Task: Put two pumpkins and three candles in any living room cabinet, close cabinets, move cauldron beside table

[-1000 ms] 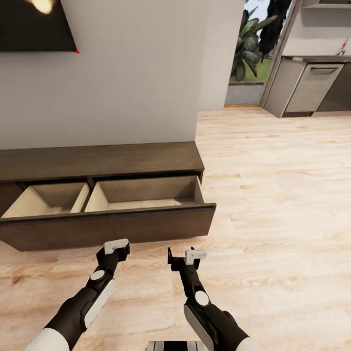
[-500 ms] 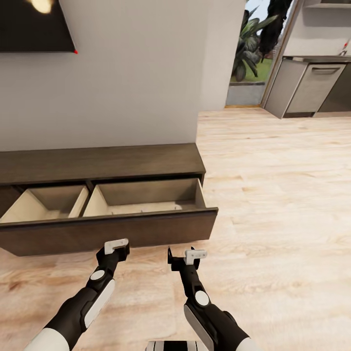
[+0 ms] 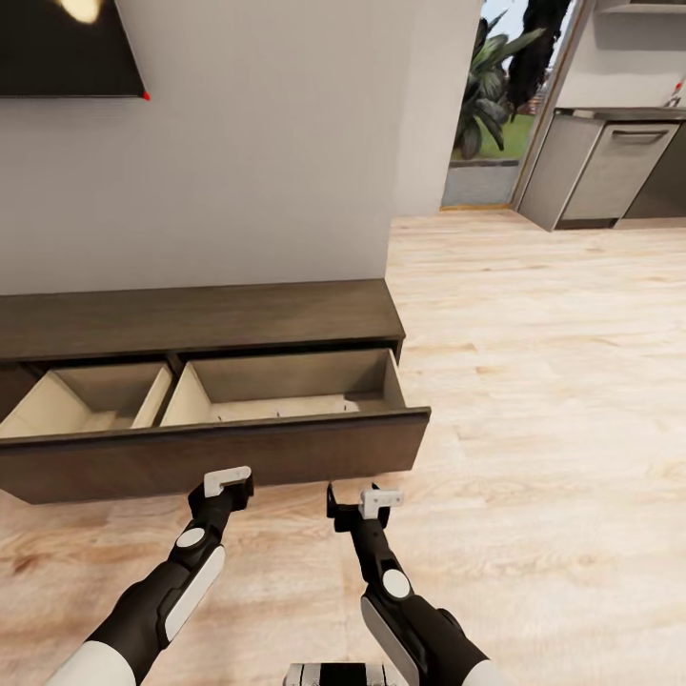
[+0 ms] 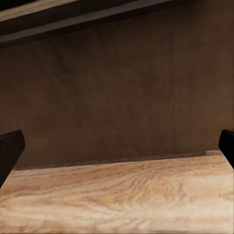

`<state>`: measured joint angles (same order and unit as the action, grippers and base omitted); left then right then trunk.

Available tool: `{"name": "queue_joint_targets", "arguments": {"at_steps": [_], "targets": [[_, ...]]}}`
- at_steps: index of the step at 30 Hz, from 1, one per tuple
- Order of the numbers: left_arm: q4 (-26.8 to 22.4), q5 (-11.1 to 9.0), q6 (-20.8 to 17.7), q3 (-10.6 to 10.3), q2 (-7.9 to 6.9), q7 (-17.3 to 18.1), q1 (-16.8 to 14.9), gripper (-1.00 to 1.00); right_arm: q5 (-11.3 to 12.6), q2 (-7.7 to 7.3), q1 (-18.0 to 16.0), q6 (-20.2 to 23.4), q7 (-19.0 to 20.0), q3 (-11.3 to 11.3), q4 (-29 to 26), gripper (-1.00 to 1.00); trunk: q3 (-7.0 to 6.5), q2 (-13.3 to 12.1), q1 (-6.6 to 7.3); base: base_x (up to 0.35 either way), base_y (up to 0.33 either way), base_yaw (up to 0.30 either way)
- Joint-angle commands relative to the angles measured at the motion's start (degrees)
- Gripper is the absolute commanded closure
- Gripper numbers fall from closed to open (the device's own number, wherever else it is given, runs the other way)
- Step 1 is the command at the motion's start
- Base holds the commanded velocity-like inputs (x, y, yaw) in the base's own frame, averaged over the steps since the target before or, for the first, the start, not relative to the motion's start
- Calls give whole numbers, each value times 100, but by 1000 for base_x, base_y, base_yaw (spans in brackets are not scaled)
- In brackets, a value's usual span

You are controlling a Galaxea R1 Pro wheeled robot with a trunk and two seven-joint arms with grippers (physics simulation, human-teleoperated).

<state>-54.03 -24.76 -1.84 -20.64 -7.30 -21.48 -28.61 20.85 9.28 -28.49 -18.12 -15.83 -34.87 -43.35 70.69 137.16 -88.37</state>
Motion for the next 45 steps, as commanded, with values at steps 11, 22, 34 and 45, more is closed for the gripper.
{"name": "queue_joint_targets", "arguments": {"at_steps": [11, 22, 34, 45], "targets": [[-11, -29, -18, -32, -8, -52, -4, -100, 81, -6, -7, 86, 110, -21, 28, -100, 202, 445, -241, 0, 0, 0], [-10, -29, -19, -33, -8, -58, -4, -100, 86, -6, -7, 98, 115, -12, 29, -100, 202, 445, -241, 7, 0, 0], [-4, -29, -27, -29, -1, -57, -4, -100, 86, -6, -7, 98, 115, -11, 29, -100, 202, 445, -241, 284, 0, 0], [-7, -29, -27, -28, -8, -57, -4, -100, 86, -6, -7, 98, 115, -11, 29, -100, 202, 445, -241, 266, 0, 0]]}}
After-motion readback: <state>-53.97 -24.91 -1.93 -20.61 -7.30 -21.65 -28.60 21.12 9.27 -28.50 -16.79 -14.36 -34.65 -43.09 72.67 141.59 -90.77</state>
